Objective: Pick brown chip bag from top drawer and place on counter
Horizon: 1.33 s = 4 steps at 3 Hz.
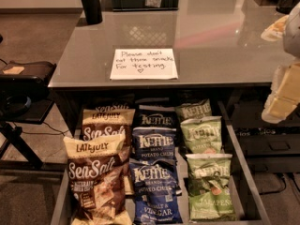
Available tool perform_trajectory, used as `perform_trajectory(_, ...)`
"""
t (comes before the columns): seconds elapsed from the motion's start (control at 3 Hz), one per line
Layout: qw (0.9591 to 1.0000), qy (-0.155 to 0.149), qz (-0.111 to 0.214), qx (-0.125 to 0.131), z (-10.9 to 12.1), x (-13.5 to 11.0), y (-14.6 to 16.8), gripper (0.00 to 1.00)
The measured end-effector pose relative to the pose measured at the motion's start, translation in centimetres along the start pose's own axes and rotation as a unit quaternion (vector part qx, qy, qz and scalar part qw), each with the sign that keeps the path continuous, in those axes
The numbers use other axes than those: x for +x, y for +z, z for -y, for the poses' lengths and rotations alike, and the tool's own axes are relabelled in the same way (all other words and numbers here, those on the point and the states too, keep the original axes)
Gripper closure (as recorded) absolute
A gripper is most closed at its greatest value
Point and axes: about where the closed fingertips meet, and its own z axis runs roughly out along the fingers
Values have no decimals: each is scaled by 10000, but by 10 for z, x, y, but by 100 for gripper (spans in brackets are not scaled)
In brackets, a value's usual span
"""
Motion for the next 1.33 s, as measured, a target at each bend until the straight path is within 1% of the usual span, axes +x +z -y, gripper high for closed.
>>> perform_trajectory(0.33,10000,0,0,0,0,0,0,0)
perform_trajectory(0.67,10000,0,2,0,0,0,0,19)
perform_trajectory(1.0,9996,44,261,-79,-12,-18,9,43)
perform_trajectory(1.33,9967,219,673,-402,-34,-46,31,66)
